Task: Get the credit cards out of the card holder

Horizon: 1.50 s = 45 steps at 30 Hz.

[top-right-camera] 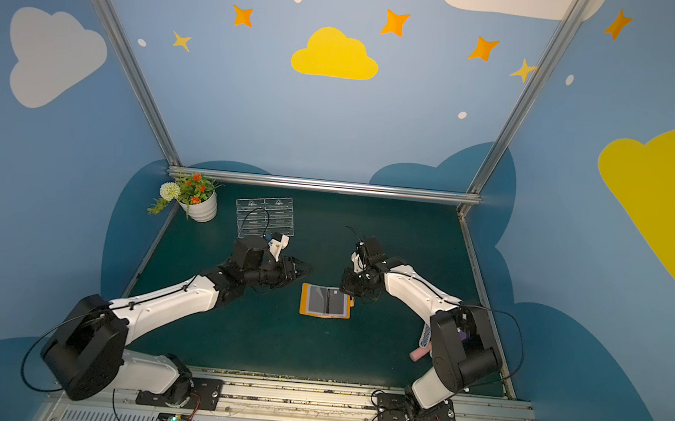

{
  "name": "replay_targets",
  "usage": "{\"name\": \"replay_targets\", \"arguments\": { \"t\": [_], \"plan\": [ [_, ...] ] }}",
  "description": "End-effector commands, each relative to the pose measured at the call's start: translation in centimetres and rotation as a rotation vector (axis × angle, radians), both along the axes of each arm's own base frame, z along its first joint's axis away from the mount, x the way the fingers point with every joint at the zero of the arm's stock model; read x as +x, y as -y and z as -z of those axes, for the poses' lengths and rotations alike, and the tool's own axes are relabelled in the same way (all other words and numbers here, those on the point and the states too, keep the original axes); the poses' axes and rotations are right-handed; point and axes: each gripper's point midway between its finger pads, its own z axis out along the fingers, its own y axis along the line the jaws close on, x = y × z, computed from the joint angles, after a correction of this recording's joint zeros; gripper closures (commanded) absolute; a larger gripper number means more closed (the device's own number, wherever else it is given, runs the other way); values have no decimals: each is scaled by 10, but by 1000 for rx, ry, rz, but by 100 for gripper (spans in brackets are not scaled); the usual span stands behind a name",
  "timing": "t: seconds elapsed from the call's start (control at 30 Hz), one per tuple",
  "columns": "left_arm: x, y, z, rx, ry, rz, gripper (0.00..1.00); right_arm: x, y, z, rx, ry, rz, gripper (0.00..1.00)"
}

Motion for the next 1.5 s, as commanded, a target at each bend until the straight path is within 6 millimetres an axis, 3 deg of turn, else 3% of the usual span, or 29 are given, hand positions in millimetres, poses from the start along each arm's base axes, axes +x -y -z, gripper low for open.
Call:
{"name": "replay_targets", "arguments": {
  "t": [0.0,0.17,0.33,0.7,0.97,1.47],
  "plan": [
    [-9,19,18,11,-62,92,69,1,-4,12,14,-23,-3,99],
    [-9,40,53,29,-137,130,74,-3,6,36,-51,-67,9,100],
    [-11,49,78,68,-177,142,74,-6,12,46,-75,-80,14,100],
    [-14,46,129,105,-271,89,65,-10,13,60,-74,-100,13,100],
    [-18,37,147,126,-297,53,61,-14,17,64,-85,-107,20,100],
    [-20,34,155,126,-308,44,62,-15,29,55,-141,-82,20,100]
  ]
}}
